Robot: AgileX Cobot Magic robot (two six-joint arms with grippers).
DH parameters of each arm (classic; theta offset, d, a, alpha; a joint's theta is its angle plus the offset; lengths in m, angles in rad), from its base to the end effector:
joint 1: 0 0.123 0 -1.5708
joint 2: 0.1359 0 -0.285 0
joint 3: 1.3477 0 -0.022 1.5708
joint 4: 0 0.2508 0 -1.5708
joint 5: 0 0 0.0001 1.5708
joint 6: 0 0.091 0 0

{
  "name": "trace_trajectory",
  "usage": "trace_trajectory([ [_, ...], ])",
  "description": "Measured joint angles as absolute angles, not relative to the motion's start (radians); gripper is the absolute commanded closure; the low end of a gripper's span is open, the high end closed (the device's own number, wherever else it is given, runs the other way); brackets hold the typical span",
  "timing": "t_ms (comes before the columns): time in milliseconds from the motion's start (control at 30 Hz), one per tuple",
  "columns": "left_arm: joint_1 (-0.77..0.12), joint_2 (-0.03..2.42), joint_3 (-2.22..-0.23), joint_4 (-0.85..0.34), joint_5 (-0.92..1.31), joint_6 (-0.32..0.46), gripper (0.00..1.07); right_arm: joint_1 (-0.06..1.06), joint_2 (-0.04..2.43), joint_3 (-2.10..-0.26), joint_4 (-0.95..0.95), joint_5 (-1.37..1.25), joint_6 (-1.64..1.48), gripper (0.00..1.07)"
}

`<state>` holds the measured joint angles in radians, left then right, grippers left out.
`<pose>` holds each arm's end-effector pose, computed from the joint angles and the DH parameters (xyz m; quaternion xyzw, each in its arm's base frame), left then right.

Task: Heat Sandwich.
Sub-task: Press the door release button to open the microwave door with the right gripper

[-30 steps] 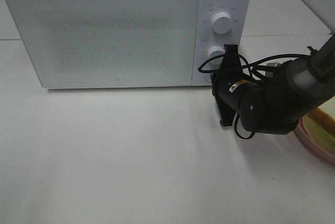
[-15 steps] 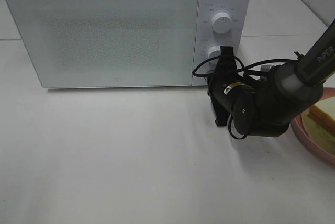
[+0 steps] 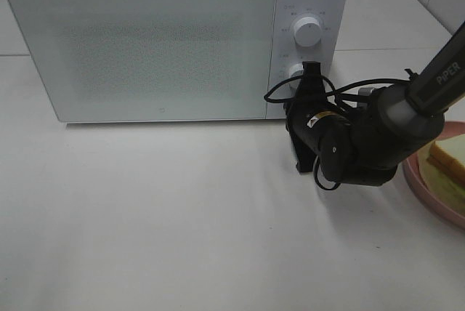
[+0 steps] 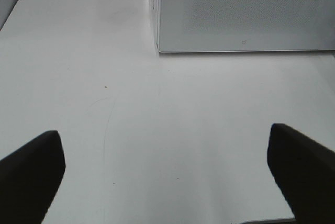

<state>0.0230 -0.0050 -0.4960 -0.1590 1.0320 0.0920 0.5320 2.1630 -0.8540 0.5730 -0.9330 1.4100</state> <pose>-0.0042 -0.0125 0.2793 0.0310 0.8422 -0.0487 0.5361 0.3410 0.1547 0.0776 0.5718 0.5809 0.4276 0.3909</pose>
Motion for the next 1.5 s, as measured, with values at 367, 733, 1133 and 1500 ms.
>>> trace_trajectory([
  [367, 0.023, -0.005, -0.496, -0.159, 1.032, 0.092, 0.04, 0.533, 2.164, -0.884, 0.616, -0.923, 1.349, 1.07],
  [733, 0.023, -0.005, -0.496, -0.159, 1.032, 0.092, 0.04, 0.536, 2.166, -0.924, 0.700, -0.880, 1.296, 1.07],
  [1133, 0.023, -0.005, -0.496, -0.159, 1.032, 0.092, 0.04, 0.536, 2.166, -0.927, 0.719, -0.875, 1.291, 1.07],
  [1500, 0.023, -0.005, -0.496, -0.159, 1.032, 0.092, 0.04, 0.544, 2.166, -0.934, 0.742, -0.858, 1.289, 1.07],
])
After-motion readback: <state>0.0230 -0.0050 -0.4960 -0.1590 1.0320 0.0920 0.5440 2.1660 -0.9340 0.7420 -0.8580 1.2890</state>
